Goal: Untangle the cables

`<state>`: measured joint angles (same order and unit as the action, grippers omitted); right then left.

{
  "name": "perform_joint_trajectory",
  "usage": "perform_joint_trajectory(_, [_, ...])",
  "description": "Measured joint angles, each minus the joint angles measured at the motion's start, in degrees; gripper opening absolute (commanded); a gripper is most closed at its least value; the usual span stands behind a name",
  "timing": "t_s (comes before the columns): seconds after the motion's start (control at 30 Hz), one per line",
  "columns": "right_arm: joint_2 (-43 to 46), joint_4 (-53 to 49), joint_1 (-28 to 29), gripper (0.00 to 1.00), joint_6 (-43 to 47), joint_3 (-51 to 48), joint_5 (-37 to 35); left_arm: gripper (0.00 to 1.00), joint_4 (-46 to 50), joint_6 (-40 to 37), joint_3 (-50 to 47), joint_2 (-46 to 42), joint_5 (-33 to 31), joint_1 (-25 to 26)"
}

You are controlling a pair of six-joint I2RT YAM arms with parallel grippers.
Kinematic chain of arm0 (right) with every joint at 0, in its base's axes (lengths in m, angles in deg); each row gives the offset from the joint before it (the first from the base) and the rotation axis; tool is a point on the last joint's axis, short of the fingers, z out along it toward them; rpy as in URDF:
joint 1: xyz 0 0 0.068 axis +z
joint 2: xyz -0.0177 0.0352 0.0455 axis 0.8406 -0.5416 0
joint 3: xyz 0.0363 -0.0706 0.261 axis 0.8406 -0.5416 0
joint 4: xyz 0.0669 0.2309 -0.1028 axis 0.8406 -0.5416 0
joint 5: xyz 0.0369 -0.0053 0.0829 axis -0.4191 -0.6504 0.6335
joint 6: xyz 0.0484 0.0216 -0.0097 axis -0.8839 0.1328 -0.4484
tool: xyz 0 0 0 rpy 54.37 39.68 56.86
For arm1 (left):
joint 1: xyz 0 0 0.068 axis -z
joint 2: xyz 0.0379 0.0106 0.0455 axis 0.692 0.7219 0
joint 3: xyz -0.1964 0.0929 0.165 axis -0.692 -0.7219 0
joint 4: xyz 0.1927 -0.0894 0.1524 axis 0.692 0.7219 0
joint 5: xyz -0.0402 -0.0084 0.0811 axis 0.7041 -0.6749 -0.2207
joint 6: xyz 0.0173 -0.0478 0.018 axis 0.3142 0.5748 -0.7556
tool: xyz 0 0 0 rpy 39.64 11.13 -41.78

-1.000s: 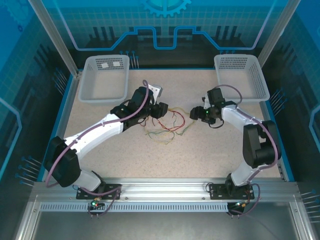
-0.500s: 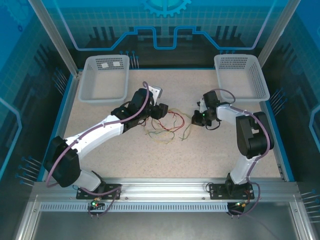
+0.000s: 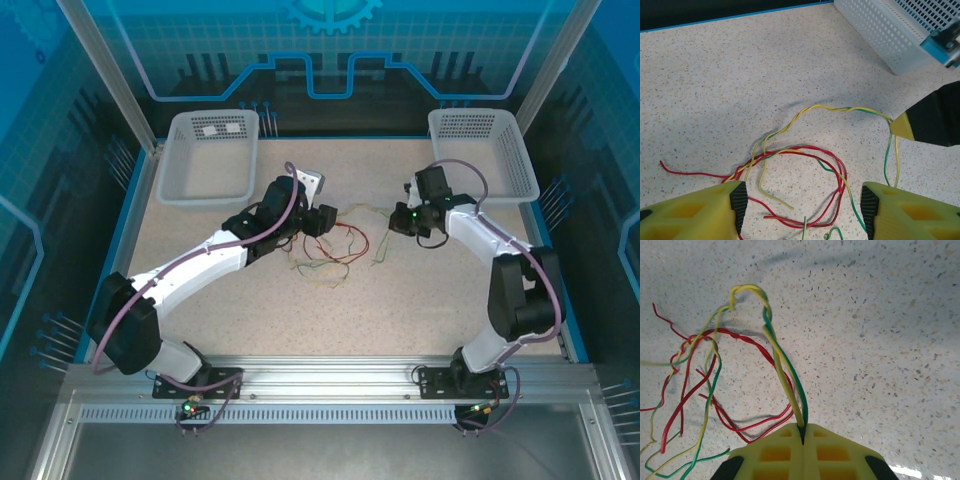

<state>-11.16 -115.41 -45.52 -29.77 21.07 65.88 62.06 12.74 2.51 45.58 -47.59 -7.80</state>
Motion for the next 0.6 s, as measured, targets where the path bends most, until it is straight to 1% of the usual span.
perform_joint_trajectory(0.13, [3.0, -1.3, -0.4, 0.00, -0.9, 1.3, -0.6, 0.65, -0.9, 0.0, -1.2, -1.0, -0.4, -0.3])
perform_joint_trajectory(0.4, [10.0, -2.3, -0.9, 0.00, -1.4, 7.4, -0.4, 0.67, -1.3, 0.0, -1.7, -3.9, -0.3, -1.8])
perform_joint_trajectory(0.5, [11.8, -2.3, -0.9, 0.00, -1.8, 9.1, -0.1, 0.69, -1.2, -0.4, -1.6, -4.6, 1.2, -2.2])
perform_joint_trajectory(0.6, [13.4, -2.0, -0.9, 0.00, -2.3, 10.0, 0.0, 0.69, -0.5, -2.3, 0.3, -4.6, 4.6, -2.4])
